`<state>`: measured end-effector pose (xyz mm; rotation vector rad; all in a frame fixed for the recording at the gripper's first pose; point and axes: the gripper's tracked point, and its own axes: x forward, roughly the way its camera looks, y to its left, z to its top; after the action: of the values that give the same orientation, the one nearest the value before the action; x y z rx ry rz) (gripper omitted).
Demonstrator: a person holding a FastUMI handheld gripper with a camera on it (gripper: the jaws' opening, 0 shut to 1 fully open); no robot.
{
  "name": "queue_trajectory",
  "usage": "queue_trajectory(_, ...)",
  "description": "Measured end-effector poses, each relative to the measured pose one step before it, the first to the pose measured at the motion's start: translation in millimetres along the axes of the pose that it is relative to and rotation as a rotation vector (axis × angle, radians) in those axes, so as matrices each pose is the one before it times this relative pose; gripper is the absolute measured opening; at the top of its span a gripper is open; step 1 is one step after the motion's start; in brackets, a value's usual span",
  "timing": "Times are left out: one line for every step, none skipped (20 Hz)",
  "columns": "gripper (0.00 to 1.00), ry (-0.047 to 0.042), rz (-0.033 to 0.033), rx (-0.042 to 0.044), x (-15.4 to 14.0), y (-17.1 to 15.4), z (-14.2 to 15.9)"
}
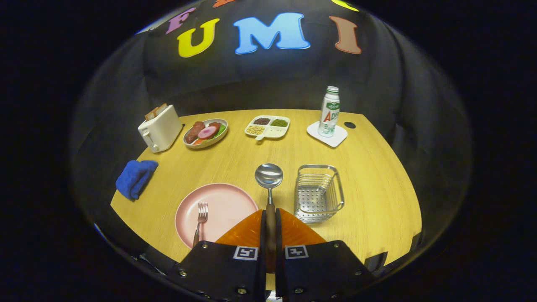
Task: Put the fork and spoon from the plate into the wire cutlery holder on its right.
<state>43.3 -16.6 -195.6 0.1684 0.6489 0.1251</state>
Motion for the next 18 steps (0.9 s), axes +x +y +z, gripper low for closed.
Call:
queue_trajectory(0.09, -0.00409, -0.0211, 0.01885, -1.92, -11.36, 2.68)
queue_trajectory(0.09, -0.00103, -0.01851, 0.01397, -2.38, -10.2, 1.84)
queue_trajectory(0.09, -0.00114, -0.013, 0.01175, -1.41, -8.61, -0.46)
queue_trajectory(0.09, -0.00073, -0.00986, 0.00987, -2.03, -6.38, 0.74)
queue_trajectory(0.09, 0.00079, -0.00782, 0.00875, -1.74, -5.51, -1.01)
queue_trajectory(0.09, 0.0032, -0.00665, 0.00824, -0.53, -4.31, -0.83)
queue_trajectory(0.09, 0.00579, -0.00613, 0.00522, -0.03, -3.93, -1.88)
queue_trajectory(0.09, 0.00613, -0.00537, 0.00094, 0.3, -2.95, -1.21)
queue_trajectory(0.09, 0.00667, -0.00399, -0.00152, 1.02, -2.15, -2.04)
queue_trajectory(0.09, 0.00714, -0.00194, -0.00189, 0.22, -0.89, -0.31)
queue_trajectory(0.09, 0.00874, 0.00005, -0.00088, 1.59, -0.02, -2.5)
queue_trajectory(0.09, 0.01188, -0.00197, -0.00155, 1.29, -0.19, -1.93)
queue_trajectory(0.09, 0.00875, -0.00251, -0.00375, 0.99, -0.71, -1.01)
queue_trajectory(0.09, 0.0134, -0.00632, -0.00113, 2.32, -0.57, -0.82)
queue_trajectory(0.09, 0.00608, -0.00163, 0.00147, 2.33, -0.27, -0.22)
queue_trajectory(0.09, 0.00584, -0.00153, 0.00051, 1.01, 0.4, 0.4)
queue_trajectory(0.09, 0.00446, -0.00468, -0.0052, 1.53, -0.18, -0.3)
queue_trajectory(0.09, 0.00243, -0.00593, -0.0071, 1.9, -0.23, 1.02)
